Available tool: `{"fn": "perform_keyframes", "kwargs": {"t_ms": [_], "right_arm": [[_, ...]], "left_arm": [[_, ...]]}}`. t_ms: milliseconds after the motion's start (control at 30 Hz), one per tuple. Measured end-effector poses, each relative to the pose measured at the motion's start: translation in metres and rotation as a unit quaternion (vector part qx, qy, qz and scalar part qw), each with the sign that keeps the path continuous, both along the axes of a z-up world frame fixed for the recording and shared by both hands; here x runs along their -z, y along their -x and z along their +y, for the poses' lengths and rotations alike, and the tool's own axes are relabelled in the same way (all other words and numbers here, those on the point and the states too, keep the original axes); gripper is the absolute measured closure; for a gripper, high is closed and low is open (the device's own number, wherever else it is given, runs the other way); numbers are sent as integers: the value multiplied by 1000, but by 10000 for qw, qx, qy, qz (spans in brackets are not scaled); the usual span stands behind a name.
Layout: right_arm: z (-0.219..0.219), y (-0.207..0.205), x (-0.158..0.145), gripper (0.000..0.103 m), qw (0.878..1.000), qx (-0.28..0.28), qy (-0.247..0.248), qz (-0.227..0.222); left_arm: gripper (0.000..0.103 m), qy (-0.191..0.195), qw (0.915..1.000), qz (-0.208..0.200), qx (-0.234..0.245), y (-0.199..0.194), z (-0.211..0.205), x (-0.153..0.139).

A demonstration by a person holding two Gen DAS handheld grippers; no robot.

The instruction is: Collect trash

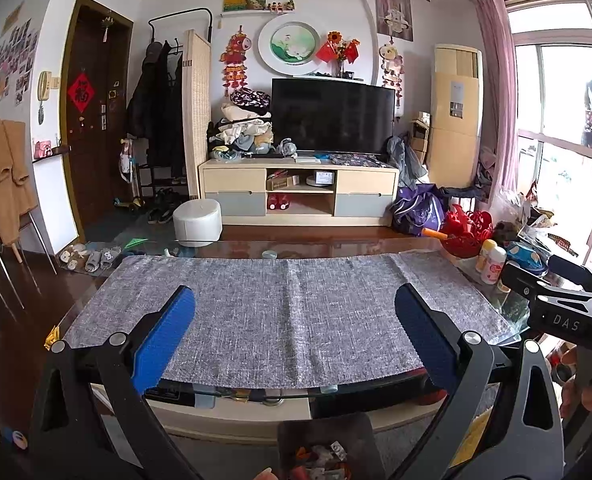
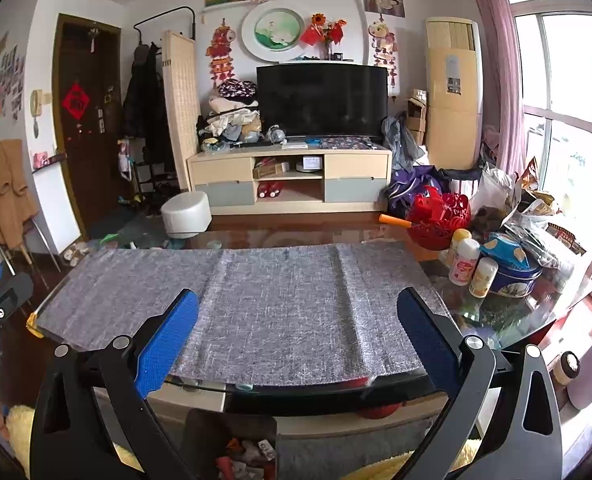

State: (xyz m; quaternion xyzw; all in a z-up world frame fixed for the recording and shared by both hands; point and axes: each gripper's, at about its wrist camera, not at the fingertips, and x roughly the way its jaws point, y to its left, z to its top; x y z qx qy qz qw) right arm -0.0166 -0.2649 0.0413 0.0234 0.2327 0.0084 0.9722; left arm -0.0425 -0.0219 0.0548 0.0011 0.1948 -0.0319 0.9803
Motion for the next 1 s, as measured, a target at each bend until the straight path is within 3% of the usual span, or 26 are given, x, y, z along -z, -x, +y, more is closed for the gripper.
{"fn": "perform_keyframes", "kwargs": {"t_ms": [633, 1000], "right_arm": [[-2, -6, 6, 3, 9999, 52, -32, 103], [-3, -6, 6, 3, 9999, 47, -26, 108]], "left_arm": [[8, -16, 9999, -92, -79, 1, -5, 4], [8, -28, 10000, 64, -30, -3, -5, 6]]}}
